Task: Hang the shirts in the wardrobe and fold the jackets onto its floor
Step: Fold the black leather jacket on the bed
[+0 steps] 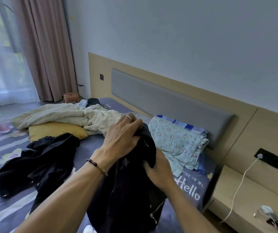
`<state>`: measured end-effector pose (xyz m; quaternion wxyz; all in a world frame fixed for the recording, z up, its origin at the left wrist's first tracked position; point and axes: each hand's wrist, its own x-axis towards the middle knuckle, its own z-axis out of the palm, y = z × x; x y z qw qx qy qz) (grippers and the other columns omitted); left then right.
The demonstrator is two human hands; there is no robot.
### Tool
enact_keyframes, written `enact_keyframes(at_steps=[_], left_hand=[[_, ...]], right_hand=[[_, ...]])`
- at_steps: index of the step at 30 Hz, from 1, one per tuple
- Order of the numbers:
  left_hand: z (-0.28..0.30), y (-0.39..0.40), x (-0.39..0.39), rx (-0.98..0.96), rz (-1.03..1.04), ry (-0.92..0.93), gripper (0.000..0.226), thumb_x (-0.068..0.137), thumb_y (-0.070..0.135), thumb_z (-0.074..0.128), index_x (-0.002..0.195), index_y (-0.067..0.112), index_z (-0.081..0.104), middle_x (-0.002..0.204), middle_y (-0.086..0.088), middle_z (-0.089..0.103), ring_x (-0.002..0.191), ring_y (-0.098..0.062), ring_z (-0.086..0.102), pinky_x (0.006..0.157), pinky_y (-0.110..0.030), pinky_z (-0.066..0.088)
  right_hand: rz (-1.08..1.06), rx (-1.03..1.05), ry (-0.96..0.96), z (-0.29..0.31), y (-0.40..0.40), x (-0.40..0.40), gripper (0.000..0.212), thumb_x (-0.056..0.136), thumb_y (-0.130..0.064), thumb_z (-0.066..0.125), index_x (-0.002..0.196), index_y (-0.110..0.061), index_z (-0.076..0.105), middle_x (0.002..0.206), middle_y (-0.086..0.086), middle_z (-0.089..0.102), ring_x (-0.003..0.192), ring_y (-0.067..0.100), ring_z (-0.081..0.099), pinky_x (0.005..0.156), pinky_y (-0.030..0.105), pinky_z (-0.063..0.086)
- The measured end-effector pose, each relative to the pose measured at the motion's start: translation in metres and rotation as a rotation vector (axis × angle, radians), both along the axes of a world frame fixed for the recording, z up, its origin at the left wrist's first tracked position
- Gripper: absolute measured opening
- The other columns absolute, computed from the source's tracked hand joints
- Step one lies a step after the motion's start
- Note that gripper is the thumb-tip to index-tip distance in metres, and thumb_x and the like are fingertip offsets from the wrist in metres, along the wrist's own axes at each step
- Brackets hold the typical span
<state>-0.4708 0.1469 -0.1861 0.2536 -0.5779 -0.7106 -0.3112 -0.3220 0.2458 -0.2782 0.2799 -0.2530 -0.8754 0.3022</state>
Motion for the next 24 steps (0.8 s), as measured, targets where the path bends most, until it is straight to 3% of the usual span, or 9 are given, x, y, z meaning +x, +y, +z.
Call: enact_keyframes(at_steps=[3,5,8,10,13,15,17,20,24], left_hand=[[-0.006,-0.021,-0.006,-0.028,0.006,-0.206,0.016,0.088,0.027,0.056,0.097,0.015,0.051,0.087,-0.002,0.06,0.079,-0.027,0.055,0.06,-0.033,0.029],[-0.017,-0.035,-0.013,-0.034,0.067,-0.259,0.02,0.09,0.032,0.052,0.1,0.015,0.049,0.079,-0.004,0.062,0.075,-0.034,0.057,0.06,-0.035,0.029],[-0.025,-0.053,-0.014,-0.113,0.119,-0.208,0.032,0.088,0.047,0.05,0.098,0.017,0.047,0.069,-0.001,0.057,0.068,-0.035,0.059,0.056,-0.035,0.033],[-0.028,-0.065,-0.022,-0.172,0.193,-0.217,0.038,0.087,0.053,0.062,0.092,0.019,0.047,0.069,0.001,0.058,0.066,-0.031,0.06,0.055,-0.033,0.034],[-0.03,-0.081,-0.037,-0.226,0.35,-0.164,0.05,0.079,0.065,0.064,0.087,0.017,0.055,0.074,-0.006,0.066,0.069,-0.032,0.064,0.057,-0.034,0.043],[-0.03,-0.087,-0.039,-0.229,0.413,-0.108,0.058,0.077,0.072,0.06,0.083,0.014,0.06,0.073,-0.008,0.067,0.069,-0.032,0.064,0.057,-0.033,0.041],[-0.027,-0.09,-0.03,-0.22,0.399,-0.063,0.061,0.075,0.075,0.059,0.079,0.014,0.064,0.073,-0.007,0.068,0.067,-0.03,0.064,0.056,-0.03,0.035],[-0.023,-0.091,-0.013,-0.362,0.276,-0.015,0.053,0.073,0.072,0.063,0.08,0.02,0.066,0.081,-0.003,0.069,0.073,-0.027,0.065,0.058,-0.03,0.037],[-0.043,-0.098,-0.001,-0.852,0.191,-0.202,0.037,0.078,0.054,0.065,0.082,0.02,0.052,0.093,-0.005,0.062,0.087,-0.027,0.059,0.066,-0.031,0.039]], right_hand=[[0.004,-0.012,0.002,0.012,0.02,-0.002,0.017,0.095,-0.031,0.059,0.101,-0.016,0.067,0.087,-0.002,0.063,0.081,0.016,0.058,0.072,0.034,0.045],[-0.049,0.126,-0.079,0.02,0.033,0.004,0.034,0.095,-0.042,0.048,0.093,-0.015,0.069,0.076,0.0,0.065,0.069,0.02,0.059,0.063,0.037,0.046],[-0.135,0.218,-0.05,0.04,0.035,0.009,0.044,0.09,-0.045,0.04,0.093,-0.012,0.07,0.077,0.004,0.07,0.071,0.025,0.064,0.062,0.037,0.048],[-0.07,0.177,-0.048,0.06,0.031,0.013,0.04,0.093,-0.045,0.051,0.083,-0.012,0.07,0.07,0.001,0.067,0.067,0.019,0.061,0.062,0.032,0.043],[0.128,0.098,-0.386,0.092,0.018,0.021,0.035,0.082,-0.042,0.075,0.062,-0.018,0.059,0.059,-0.006,0.059,0.056,0.009,0.054,0.058,0.026,0.041],[0.168,0.16,-0.709,0.1,0.008,0.023,0.036,0.068,-0.048,0.084,0.068,-0.02,0.061,0.067,-0.006,0.064,0.063,0.009,0.06,0.063,0.026,0.049],[0.077,0.401,-0.94,0.095,0.002,0.025,0.037,0.066,-0.046,0.083,0.082,-0.019,0.064,0.081,-0.002,0.067,0.072,0.016,0.063,0.065,0.032,0.053],[-0.126,0.675,-0.961,0.091,0.008,0.037,0.013,0.08,-0.015,0.063,0.093,-0.015,0.061,0.099,0.006,0.065,0.085,0.025,0.063,0.065,0.032,0.047],[-0.286,0.7,-0.811,0.101,0.019,0.052,0.021,0.08,-0.018,0.058,0.099,-0.016,0.066,0.106,0.008,0.064,0.096,0.031,0.064,0.076,0.036,0.051]])
